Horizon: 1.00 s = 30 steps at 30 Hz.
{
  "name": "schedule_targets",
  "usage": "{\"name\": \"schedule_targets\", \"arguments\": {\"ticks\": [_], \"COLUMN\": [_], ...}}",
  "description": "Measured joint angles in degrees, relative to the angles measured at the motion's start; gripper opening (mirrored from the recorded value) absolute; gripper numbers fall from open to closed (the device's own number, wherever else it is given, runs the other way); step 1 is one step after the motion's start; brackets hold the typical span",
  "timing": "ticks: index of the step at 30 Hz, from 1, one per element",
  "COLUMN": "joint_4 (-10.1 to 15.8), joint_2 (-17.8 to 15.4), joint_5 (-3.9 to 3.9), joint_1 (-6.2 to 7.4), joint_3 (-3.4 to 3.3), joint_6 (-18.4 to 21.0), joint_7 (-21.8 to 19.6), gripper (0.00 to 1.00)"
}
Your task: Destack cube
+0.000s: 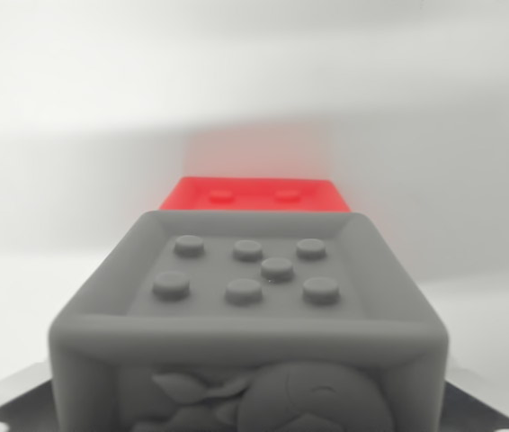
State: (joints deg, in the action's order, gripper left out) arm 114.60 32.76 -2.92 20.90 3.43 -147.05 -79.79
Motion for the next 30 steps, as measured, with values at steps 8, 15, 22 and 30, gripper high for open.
{"name": "schedule_targets", "arguments": {"ticks": [8,15,22,30], "joint_4": [0.0,0.0,0.0,0.2], "joint_2": [0.0,0.0,-0.1,-1.7], "joint_5": [0.0,0.0,0.0,0.0], "joint_1": [0.0,0.0,0.0,0.0], "joint_3": [0.0,0.0,0.0,0.0], "joint_6": [0.0,0.0,0.1,1.2], "joint_7": [0.0,0.0,0.0,0.0], "gripper": [0.0,0.0,0.0,0.0]}}
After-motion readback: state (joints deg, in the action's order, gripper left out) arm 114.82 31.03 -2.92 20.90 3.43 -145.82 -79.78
